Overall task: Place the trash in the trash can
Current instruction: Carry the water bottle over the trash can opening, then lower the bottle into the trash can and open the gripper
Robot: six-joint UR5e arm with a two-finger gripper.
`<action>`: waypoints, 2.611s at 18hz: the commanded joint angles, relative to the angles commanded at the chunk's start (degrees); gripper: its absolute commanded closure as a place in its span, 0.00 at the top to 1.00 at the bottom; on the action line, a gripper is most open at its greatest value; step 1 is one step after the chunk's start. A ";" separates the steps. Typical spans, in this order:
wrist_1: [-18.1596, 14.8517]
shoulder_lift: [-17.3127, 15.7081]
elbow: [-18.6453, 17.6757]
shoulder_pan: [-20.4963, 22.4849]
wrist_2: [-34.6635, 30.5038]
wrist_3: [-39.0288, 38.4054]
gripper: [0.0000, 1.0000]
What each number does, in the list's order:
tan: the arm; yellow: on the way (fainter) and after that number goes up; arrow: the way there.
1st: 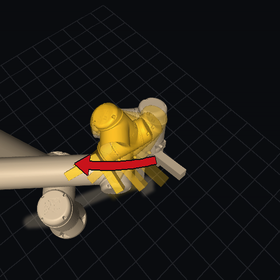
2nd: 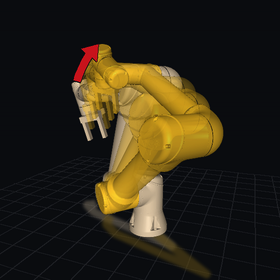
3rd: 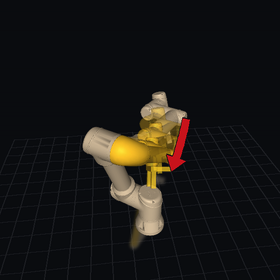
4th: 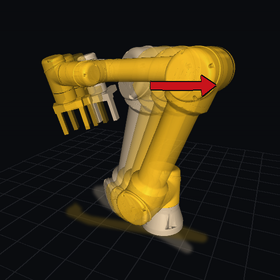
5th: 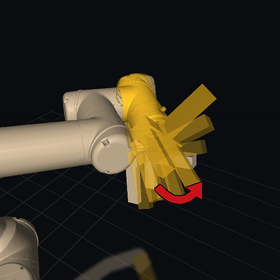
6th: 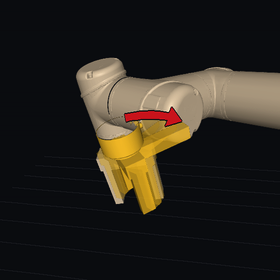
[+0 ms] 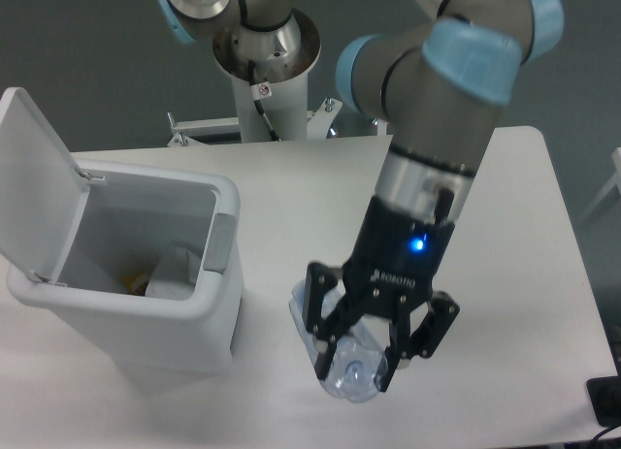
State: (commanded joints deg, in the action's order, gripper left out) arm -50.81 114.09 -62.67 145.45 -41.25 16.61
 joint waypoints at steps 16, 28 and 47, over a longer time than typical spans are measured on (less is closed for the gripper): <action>0.18 -5.02 -2.02 -4.72 5.22 -9.23 0.48; 2.20 -9.85 -15.02 -9.04 4.08 -6.50 0.50; 2.29 -10.03 -17.23 -12.12 -2.96 -3.60 0.99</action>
State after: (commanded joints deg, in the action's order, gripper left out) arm -48.52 104.06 -79.90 133.33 -44.21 13.01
